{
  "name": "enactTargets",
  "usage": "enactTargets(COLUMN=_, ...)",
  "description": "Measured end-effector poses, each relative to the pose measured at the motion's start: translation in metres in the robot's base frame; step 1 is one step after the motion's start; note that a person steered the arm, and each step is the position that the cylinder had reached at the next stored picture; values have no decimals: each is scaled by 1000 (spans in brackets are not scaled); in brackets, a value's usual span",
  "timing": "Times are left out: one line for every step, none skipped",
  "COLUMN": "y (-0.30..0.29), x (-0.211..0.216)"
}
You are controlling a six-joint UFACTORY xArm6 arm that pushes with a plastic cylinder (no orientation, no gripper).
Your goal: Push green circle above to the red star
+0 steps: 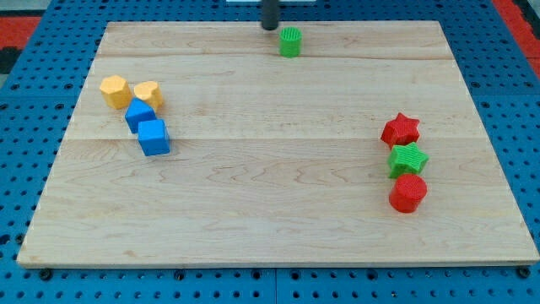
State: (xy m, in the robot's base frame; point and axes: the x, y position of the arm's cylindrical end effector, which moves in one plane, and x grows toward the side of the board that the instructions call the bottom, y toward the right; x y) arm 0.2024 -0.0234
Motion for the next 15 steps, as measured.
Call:
enactTargets(y=21, x=31)
enactTargets(y=35, x=41)
enactTargets(y=30, x=27)
enactTargets(y=44, x=19)
enactTargets(y=116, x=67)
enactTargets(y=129, x=98)
enactTargets(y=101, x=68)
enactTargets(y=84, x=92)
enactTargets(y=108, x=129)
enactTargets(y=146, x=137)
enactTargets(y=163, x=112)
enactTargets(y=182, x=153)
enactTargets(y=183, x=154)
enactTargets(y=166, x=128)
enactTargets(y=104, x=150)
